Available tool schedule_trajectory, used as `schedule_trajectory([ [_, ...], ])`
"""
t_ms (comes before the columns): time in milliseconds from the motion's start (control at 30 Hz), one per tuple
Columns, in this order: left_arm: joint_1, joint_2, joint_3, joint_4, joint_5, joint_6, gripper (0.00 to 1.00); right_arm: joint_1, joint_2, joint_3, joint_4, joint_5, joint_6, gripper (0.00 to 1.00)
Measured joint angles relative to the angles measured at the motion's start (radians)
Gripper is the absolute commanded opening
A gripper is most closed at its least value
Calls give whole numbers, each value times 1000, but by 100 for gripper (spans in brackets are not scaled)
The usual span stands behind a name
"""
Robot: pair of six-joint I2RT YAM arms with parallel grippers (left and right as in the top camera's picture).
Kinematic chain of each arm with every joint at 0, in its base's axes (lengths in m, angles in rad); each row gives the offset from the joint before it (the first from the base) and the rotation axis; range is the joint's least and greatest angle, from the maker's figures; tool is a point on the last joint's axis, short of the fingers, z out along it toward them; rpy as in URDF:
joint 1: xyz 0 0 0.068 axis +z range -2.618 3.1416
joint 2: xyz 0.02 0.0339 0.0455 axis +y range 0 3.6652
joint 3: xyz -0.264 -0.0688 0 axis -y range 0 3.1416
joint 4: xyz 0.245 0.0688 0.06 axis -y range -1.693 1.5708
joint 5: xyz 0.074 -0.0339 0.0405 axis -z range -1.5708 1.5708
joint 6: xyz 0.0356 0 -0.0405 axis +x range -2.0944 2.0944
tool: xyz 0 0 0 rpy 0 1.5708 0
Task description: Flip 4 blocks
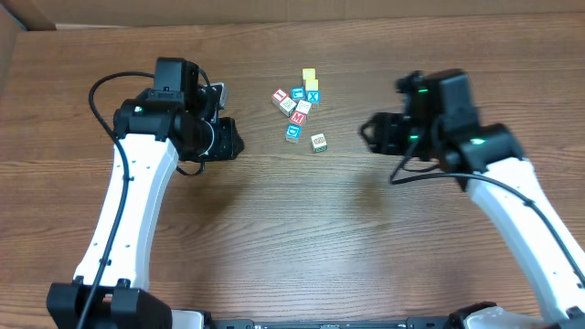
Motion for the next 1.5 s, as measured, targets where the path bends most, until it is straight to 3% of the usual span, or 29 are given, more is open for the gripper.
schedule_trajectory([
  [567,0,114,1,69,-150,-107,100,165,420,4,424,175,7,73],
  [700,0,132,1,80,-164,-145,100,195,480,4,455,261,-3,71],
  [800,0,140,1,80,-169,-162,100,213,519,4,480,311,-12,59],
  [1000,0,150,1,79,-171,-171,100,232,527,4,491,329,-14,59],
  [1300,0,150,1,79,-174,-172,100,263,529,4,475,344,-16,47],
  [1500,0,150,1,81,-175,-172,100,262,529,4,466,344,-17,49],
])
